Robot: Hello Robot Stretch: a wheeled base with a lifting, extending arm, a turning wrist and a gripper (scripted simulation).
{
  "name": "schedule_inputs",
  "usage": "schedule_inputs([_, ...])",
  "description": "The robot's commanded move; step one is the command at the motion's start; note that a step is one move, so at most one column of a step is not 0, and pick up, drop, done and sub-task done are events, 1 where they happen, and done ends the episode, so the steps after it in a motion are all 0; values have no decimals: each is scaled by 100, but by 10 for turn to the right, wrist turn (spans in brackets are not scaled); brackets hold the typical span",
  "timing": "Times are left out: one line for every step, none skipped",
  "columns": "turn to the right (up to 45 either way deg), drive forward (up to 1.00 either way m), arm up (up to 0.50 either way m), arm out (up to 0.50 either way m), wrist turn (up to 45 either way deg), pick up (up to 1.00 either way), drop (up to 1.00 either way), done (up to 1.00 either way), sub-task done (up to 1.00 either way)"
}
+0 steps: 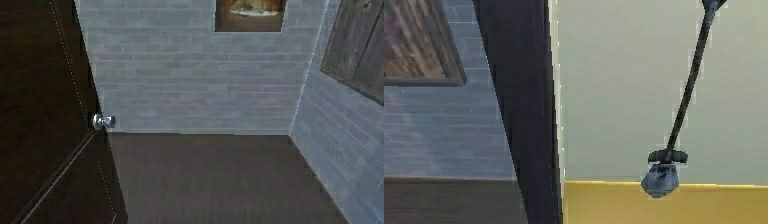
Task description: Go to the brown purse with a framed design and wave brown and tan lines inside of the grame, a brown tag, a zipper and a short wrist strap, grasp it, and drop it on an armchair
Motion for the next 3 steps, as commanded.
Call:
schedule_inputs([0,100,0,0,0,0,0,0,0])
schedule_inputs([-90,0,0,0,0,0,0,0,0])
schedule_inputs([0,15,0,0,0,0,0,0,0])
